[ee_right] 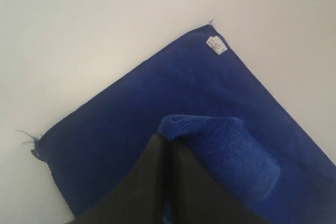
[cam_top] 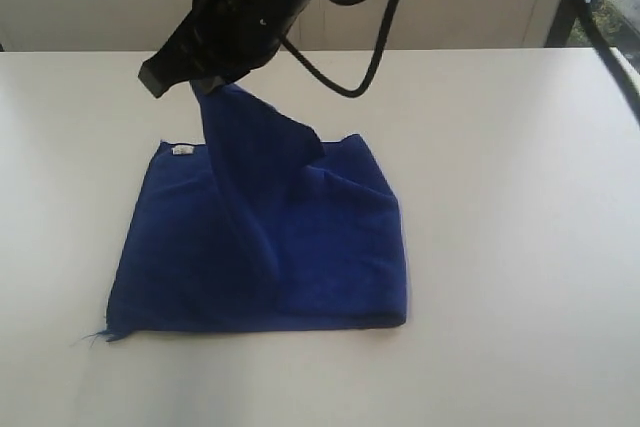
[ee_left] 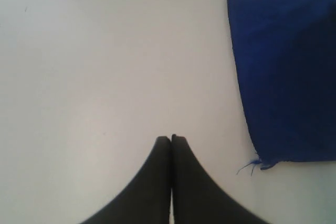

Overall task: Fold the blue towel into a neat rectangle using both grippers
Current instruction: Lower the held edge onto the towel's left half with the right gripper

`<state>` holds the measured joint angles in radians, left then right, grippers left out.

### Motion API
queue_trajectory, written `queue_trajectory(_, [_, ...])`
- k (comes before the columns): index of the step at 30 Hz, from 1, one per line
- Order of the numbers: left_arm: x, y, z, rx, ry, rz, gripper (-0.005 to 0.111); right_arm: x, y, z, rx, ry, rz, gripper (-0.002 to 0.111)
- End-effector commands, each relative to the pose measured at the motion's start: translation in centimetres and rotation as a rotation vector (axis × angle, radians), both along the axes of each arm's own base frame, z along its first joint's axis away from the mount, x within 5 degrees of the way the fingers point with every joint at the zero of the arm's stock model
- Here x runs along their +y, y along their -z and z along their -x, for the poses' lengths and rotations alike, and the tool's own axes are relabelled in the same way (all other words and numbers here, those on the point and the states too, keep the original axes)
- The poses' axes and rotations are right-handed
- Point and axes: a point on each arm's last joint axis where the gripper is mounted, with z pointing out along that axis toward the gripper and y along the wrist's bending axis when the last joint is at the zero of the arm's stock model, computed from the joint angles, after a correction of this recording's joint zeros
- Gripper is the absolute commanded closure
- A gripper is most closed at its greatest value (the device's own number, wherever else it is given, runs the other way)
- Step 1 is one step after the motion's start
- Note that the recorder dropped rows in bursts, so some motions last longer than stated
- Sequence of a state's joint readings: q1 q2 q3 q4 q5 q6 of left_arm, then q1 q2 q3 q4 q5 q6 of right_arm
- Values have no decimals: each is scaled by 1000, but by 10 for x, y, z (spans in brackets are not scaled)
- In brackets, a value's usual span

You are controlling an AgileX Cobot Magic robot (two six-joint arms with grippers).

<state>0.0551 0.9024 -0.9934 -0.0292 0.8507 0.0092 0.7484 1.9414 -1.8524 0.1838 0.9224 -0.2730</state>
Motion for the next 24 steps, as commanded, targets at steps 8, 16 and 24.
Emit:
queue_trajectory(8, [0, -2, 2, -3, -10, 5, 107, 36, 48, -7, 72, -21, -55, 108])
queue_trajectory(16, [0, -2, 2, -3, -10, 5, 107, 60, 68, -5, 41, -37, -112, 108])
queue_trajectory(24, [0, -2, 2, -3, -10, 5, 107, 77, 112, -17, 25, 4, -146, 108])
